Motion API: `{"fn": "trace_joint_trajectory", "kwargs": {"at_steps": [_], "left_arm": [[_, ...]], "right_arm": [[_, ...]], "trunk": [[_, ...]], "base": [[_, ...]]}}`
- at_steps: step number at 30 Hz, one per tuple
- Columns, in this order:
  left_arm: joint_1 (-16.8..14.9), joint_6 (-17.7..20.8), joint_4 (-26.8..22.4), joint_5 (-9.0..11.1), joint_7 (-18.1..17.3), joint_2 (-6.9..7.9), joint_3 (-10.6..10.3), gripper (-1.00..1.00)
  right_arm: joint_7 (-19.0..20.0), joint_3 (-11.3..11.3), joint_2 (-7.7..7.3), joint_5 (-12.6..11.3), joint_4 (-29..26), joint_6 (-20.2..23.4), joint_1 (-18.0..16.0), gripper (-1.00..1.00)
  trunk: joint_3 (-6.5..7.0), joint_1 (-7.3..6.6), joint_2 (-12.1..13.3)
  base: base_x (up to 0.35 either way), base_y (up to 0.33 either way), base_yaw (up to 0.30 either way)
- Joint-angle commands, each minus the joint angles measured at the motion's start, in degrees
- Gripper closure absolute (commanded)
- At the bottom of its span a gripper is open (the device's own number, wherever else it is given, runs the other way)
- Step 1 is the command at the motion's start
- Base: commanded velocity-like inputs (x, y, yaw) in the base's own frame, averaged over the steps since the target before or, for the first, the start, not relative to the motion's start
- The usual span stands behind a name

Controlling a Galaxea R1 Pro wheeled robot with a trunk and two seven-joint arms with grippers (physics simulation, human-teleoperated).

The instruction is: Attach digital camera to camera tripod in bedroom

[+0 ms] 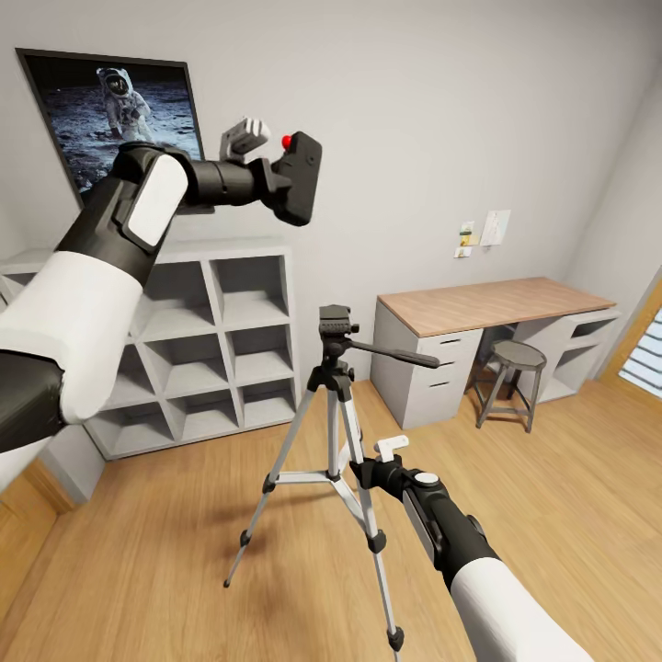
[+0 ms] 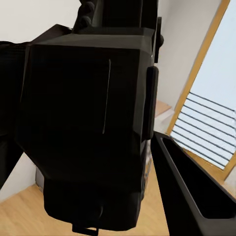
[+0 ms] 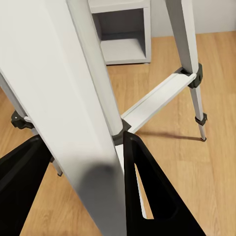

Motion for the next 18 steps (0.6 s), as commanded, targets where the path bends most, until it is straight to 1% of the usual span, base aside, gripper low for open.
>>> {"fn": "trace_joint_trajectory", "kwargs": {"at_steps": [1, 2, 5, 6, 7, 8, 9, 10, 12, 13, 14, 15, 16, 17, 18], "left_arm": [[0.0, 0.0, -0.1, -0.1, -0.4, 0.11, -0.5, 1.00], [0.0, 0.1, 0.0, -0.2, -0.4, 0.26, -1.0, 1.00], [0.3, 0.2, 0.1, -0.2, -0.6, 0.59, -1.2, 1.00], [0.5, 0.2, -0.1, -0.7, -0.7, 0.97, -2.8, 1.00], [0.5, 0.3, -0.4, -1.4, -1.1, 1.28, -5.2, 1.00], [0.5, 0.3, -0.8, -1.9, -1.4, 1.46, -6.9, 1.00], [0.6, 0.3, -1.9, -3.2, -2.7, 1.99, -11.1, 1.00], [0.6, 0.3, -4.3, -5.9, -6.1, 3.31, -18.5, 1.00], [0.6, 0.1, -6.2, -7.9, -9.2, 4.46, -23.5, 1.00], [0.6, 0.0, -8.0, -9.8, -12.5, 5.59, -27.7, 1.00], [0.6, -0.1, -8.7, -10.6, -14.1, 6.09, -29.4, 1.00], [0.6, -0.2, -10.0, -12.0, -17.2, 6.97, -31.5, 1.00], [0.6, -0.3, -11.5, -13.5, -22.3, 8.18, -32.5, 1.00], [0.6, -0.4, -12.0, -13.9, -24.3, 8.68, -31.8, 1.00], [0.6, -0.4, -12.2, -14.1, -25.1, 8.89, -31.2, 1.00]], "right_arm": [[0.3, -0.2, 0.02, 1.2, 0.0, 0.8, 0.0, 1.00], [0.3, -0.2, 0.02, 1.2, 0.0, 0.8, 0.0, 1.00], [0.3, -0.2, 0.02, 1.2, 0.0, 0.8, 0.0, 1.00], [0.3, -0.2, 0.02, 1.2, 0.1, 0.7, 0.0, 1.00], [0.3, -0.2, 0.02, 1.2, 0.1, 0.7, 0.0, 1.00], [0.3, -0.2, 0.02, 1.2, 0.1, 0.7, 0.0, 1.00], [0.3, -0.2, 0.02, 1.2, 0.1, 0.7, 0.0, 1.00], [0.3, -0.2, 0.02, 1.2, 0.0, 0.7, 0.0, 1.00], [0.3, -0.2, 0.02, 1.2, 0.0, 0.6, 0.0, 1.00], [0.3, -0.2, 0.02, 1.2, 0.0, 0.6, 0.0, 1.00], [0.3, -0.2, 0.02, 1.2, 0.0, 0.6, 0.0, 1.00], [0.3, -0.2, 0.02, 1.2, 0.0, 0.6, 0.0, 1.00], [0.3, -0.2, 0.02, 1.2, 0.0, 0.6, 0.0, 1.00], [0.3, -0.2, 0.02, 1.2, 0.1, 0.6, 0.0, 1.00], [0.3, -0.2, 0.02, 1.2, 0.1, 0.6, 0.0, 1.00]], "trunk": [[-0.14, 0.04, -0.1], [-0.14, 0.04, -0.1], [-0.14, 0.04, -0.1], [-0.14, 0.04, -0.1], [-0.14, 0.04, -0.1], [-0.14, 0.04, -0.1], [-0.14, 0.04, -0.1], [-0.14, 0.04, -0.1], [-0.14, 0.04, -0.1], [-0.14, 0.04, -0.1], [-0.14, 0.04, -0.1], [-0.14, 0.04, -0.1], [-0.14, 0.04, -0.1], [-0.14, 0.04, -0.1], [-0.14, 0.04, -0.1]], "base": [[0.000, 0.000, 0.000], [0.000, 0.000, 0.000], [0.000, 0.000, 0.000], [0.000, 0.000, 0.000], [0.000, 0.000, 0.000], [0.000, 0.000, 0.000], [0.000, 0.000, 0.000], [0.000, 0.000, 0.000], [0.000, 0.000, 0.000], [0.000, 0.000, 0.000], [0.000, 0.000, 0.000], [0.000, 0.000, 0.000], [0.000, 0.000, 0.000], [0.000, 0.000, 0.000], [0.000, 0.000, 0.000]]}}
